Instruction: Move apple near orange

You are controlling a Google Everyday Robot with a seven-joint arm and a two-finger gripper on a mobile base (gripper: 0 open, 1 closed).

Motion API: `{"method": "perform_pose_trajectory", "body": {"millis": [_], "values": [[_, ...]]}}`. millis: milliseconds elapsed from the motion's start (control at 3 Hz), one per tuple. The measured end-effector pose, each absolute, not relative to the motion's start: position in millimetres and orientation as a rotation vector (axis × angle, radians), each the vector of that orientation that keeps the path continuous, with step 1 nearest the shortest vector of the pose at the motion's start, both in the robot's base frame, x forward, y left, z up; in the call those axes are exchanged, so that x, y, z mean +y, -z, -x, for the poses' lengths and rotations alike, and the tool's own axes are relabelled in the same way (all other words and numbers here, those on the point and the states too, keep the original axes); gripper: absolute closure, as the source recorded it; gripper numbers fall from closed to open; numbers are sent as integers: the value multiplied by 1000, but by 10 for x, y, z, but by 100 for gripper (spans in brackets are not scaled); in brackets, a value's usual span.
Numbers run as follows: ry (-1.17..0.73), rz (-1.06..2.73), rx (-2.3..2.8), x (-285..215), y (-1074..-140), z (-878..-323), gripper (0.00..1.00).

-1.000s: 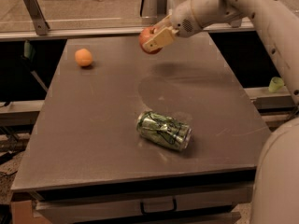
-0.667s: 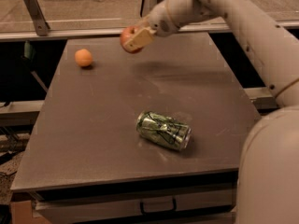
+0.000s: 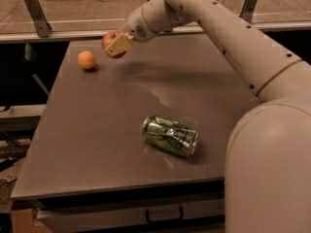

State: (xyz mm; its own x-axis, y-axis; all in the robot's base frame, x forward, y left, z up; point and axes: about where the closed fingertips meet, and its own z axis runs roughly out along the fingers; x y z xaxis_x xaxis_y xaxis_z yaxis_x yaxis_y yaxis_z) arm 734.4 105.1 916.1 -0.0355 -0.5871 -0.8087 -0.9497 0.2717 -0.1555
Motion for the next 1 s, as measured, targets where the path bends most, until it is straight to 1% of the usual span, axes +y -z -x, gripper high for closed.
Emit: {"method": "perform_pose_trajectory", "body": {"millis": [333, 667, 1000], "values": [[-585, 1419, 1753, 1254, -8986, -7371, 100], [-615, 1417, 1794, 1376, -8855, -7375, 82], [-626, 1412, 1819, 1423, -8787, -7384, 59]]}}
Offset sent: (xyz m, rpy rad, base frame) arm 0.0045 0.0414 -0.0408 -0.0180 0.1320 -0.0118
